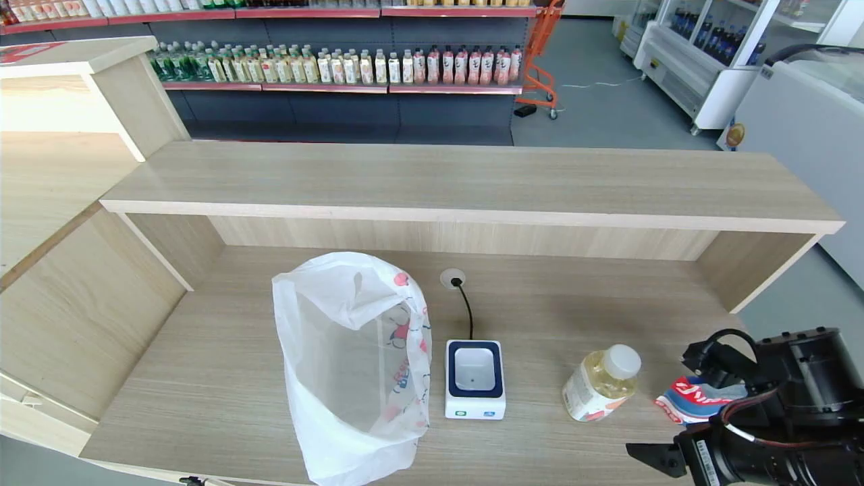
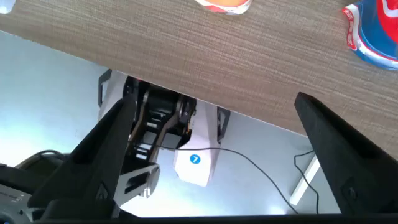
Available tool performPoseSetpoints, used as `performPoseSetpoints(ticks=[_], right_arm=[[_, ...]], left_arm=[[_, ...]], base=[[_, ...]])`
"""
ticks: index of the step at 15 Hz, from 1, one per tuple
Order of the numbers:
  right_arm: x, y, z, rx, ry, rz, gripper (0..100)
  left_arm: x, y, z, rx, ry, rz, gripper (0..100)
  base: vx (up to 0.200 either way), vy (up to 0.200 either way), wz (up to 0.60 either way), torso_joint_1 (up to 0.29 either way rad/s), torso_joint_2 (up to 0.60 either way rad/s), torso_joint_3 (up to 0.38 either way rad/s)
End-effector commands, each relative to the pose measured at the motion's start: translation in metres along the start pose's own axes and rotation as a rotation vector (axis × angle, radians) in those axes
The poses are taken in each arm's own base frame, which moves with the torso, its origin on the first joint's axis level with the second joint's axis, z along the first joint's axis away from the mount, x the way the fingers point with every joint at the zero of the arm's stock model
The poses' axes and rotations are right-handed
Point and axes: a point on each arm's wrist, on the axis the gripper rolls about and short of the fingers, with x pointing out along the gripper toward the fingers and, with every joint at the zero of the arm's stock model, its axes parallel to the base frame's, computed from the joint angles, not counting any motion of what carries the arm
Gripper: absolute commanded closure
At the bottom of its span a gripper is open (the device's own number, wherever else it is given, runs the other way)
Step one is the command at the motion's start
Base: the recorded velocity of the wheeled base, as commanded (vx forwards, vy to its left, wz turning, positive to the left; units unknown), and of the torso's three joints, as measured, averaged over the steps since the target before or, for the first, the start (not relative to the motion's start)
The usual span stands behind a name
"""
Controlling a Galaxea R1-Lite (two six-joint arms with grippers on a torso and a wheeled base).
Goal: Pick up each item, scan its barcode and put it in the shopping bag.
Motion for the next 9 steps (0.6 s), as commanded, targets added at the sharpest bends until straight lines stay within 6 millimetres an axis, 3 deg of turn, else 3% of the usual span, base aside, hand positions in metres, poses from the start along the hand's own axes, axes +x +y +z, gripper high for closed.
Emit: performPoseSetpoints(ticks=[1,9], right_arm=[[0.026,-0.002,-0.005,0.003,0.063,-0.004,0],[0.063,-0.001,0.006,-0.021,-0.075,-0.012,0]], left_arm=[[0.000,0.000,0.000,0.000,0.000,0.000,0],[0.000,0.000,0.000,0.000,0.000,0.000,0]], base=[[0.000,0.000,0.00,0.000,0.00,0.000],[0.000,0.000,0.00,0.000,0.00,0.000]])
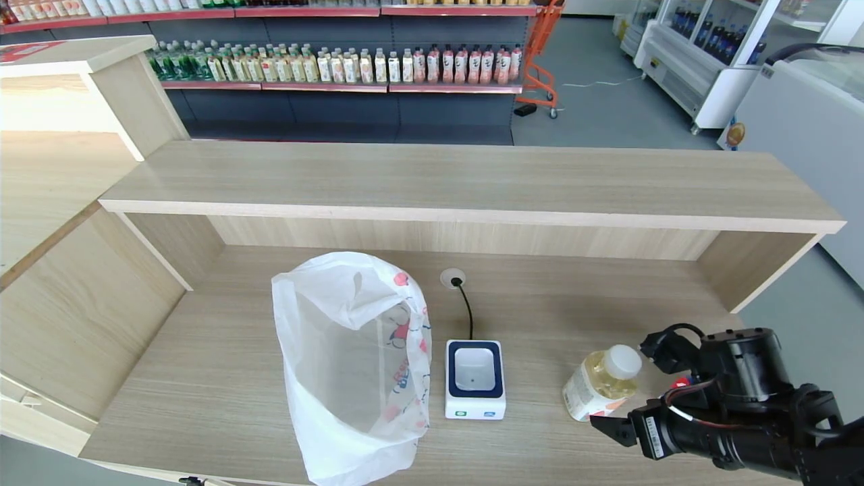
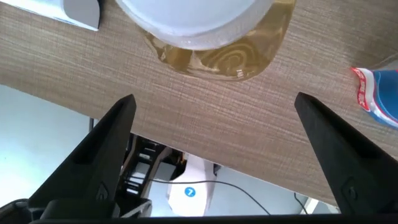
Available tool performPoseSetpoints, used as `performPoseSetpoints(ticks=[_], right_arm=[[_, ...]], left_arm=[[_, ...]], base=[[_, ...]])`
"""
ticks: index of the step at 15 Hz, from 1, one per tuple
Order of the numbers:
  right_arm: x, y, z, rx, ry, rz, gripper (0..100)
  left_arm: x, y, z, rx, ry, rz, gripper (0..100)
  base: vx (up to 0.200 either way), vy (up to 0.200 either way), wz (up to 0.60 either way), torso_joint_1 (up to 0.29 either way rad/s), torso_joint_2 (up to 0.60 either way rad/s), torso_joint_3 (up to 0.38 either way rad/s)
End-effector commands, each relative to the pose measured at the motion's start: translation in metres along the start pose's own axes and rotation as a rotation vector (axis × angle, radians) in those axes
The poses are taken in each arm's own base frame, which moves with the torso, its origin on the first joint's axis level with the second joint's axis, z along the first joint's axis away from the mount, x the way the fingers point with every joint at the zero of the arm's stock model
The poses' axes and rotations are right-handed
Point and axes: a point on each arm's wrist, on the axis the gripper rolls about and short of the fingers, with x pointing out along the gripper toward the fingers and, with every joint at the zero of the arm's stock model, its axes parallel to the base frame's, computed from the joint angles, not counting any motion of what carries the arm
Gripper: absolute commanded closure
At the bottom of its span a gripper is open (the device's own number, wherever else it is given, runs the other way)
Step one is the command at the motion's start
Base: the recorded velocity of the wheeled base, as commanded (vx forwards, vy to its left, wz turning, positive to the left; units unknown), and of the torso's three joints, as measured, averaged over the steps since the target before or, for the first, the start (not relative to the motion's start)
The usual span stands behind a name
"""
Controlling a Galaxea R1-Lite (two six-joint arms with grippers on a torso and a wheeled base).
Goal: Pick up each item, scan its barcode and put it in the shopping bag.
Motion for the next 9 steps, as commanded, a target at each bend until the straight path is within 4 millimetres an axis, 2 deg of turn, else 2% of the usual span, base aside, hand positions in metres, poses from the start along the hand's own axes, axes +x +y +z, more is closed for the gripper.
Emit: performPoseSetpoints(ticks=[1,9], right_arm=[[0.017,-0.001,-0.003,-0.003,0.007,0.000,0],[0.050,0.008,0.000,-0.080,-0.107,0.029,0]], left_arm=[[0.000,0.000,0.000,0.000,0.000,0.001,0],[0.000,0.000,0.000,0.000,0.000,0.001,0]], base=[[0.000,0.000,0.00,0.000,0.00,0.000],[0.000,0.000,0.00,0.000,0.00,0.000]])
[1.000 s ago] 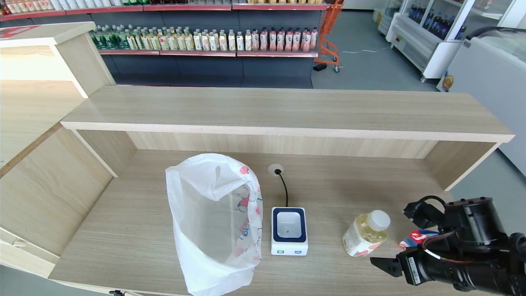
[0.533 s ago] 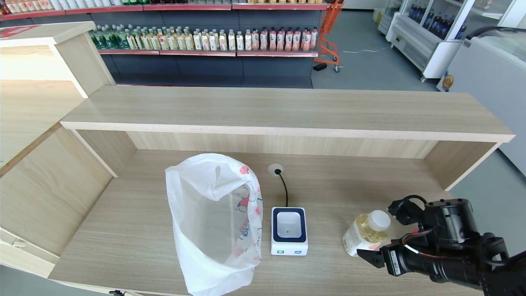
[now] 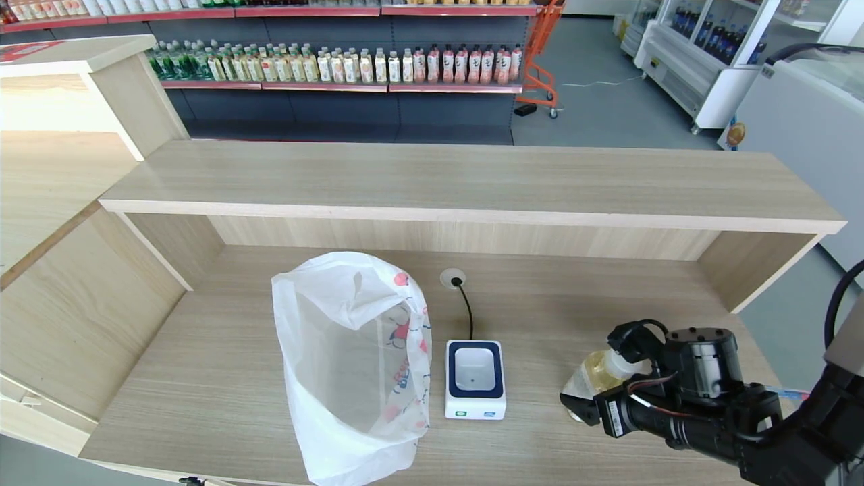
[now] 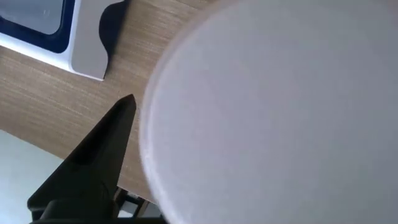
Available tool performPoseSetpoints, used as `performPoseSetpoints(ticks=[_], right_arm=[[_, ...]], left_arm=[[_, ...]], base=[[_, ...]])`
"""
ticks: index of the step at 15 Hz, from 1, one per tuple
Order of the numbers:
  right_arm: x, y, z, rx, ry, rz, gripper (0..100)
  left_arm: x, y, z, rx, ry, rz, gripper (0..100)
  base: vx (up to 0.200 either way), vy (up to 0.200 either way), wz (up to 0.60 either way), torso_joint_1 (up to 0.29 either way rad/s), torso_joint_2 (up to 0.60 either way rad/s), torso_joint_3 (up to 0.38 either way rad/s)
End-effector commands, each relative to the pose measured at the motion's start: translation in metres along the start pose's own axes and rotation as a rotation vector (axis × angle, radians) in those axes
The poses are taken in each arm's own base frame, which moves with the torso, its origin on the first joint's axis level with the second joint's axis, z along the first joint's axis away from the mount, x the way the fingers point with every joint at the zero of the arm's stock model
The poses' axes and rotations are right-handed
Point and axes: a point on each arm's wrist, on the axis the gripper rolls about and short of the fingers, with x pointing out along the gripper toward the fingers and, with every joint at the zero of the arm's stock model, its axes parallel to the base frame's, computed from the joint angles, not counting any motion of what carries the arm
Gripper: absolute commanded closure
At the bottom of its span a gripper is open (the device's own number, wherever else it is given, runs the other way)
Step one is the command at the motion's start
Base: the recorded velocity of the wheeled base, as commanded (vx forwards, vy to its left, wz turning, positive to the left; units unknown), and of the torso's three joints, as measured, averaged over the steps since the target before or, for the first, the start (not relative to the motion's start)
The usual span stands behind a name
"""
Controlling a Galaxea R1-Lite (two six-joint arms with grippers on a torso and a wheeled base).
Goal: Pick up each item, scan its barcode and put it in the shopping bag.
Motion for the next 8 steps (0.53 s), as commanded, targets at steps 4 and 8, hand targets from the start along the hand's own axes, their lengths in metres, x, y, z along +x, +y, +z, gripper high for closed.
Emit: performPoseSetpoints(ticks=[4,8], right_arm=[[0.020,0.006,-0.006,-0.015,-0.026,0.019,0],[0.029,0.010,-0.002,-0.026,-0.091,0.031,0]], left_arm=[[0.000,0.000,0.000,0.000,0.000,0.000,0],[0.000,0.000,0.000,0.000,0.000,0.000,0]], base=[[0.000,0.000,0.00,0.000,0.00,0.000],[0.000,0.000,0.00,0.000,0.00,0.000]])
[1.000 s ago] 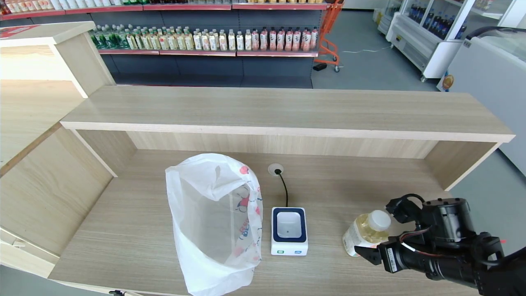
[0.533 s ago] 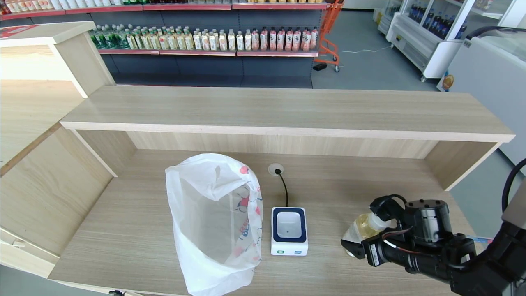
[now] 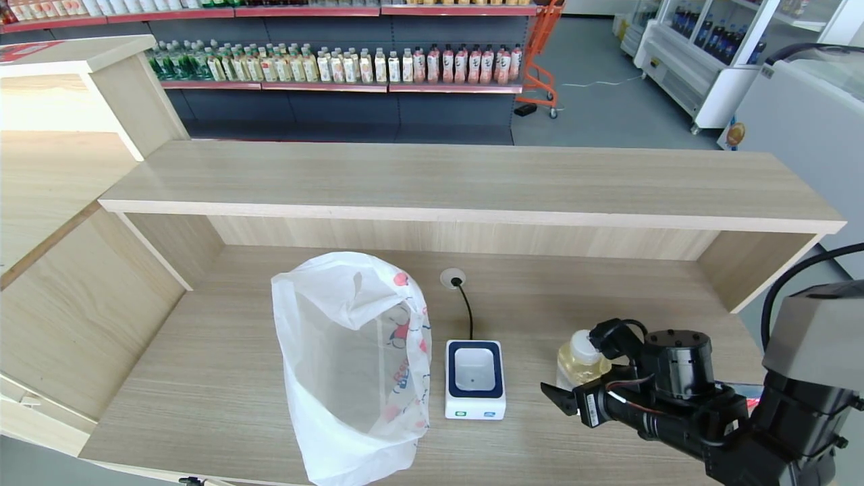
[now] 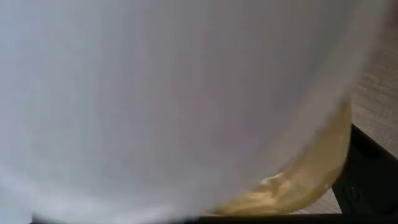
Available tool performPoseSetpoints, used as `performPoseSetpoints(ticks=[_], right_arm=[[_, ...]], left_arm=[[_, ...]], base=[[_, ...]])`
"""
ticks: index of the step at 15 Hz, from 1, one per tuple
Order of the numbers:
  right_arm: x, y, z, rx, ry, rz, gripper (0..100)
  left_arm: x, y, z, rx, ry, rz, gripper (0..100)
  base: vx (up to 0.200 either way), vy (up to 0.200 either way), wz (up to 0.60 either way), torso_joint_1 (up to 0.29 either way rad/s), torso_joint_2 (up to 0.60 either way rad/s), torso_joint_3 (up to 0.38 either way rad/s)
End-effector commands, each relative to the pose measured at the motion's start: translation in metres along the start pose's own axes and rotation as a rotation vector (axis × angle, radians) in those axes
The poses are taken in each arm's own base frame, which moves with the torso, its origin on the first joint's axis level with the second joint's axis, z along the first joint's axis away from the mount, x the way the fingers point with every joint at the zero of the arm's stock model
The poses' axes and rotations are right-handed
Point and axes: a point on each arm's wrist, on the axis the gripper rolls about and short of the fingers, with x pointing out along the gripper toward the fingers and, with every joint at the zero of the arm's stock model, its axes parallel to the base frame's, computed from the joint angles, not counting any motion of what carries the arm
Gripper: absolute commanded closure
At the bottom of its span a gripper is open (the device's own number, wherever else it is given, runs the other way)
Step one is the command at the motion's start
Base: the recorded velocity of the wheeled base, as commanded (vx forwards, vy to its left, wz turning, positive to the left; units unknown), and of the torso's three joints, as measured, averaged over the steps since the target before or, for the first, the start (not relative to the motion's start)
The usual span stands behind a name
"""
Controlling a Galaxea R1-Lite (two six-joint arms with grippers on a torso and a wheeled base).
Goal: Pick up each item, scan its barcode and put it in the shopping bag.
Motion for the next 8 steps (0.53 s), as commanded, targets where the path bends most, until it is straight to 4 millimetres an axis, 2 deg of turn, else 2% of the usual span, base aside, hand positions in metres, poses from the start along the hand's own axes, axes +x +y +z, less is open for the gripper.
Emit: performPoseSetpoints(ticks=[1,4,5,8], right_arm=[[0.003,0.001,0.001,0.001,-0.008,0.005,0],[0.004,-0.001,0.007,0.008,-0.046,0.000,0],[0.004,-0.002,0.010,0.003,-0.066,-0.002,100],[0.002,-0.001,0.012,-0.001,-0.072,0.002,100]], left_arm=[[0.000,0.000,0.000,-0.001,0.000,0.001,0],[0.000,0.000,0.000,-0.001,0.000,0.001,0],[0.000,0.000,0.000,-0.001,0.000,0.001,0],[0.000,0.000,0.000,-0.001,0.000,0.001,0]], base=[[0.000,0.000,0.00,0.000,0.00,0.000],[0.000,0.000,0.00,0.000,0.00,0.000],[0.000,0.000,0.00,0.000,0.00,0.000],[0.000,0.000,0.00,0.000,0.00,0.000]])
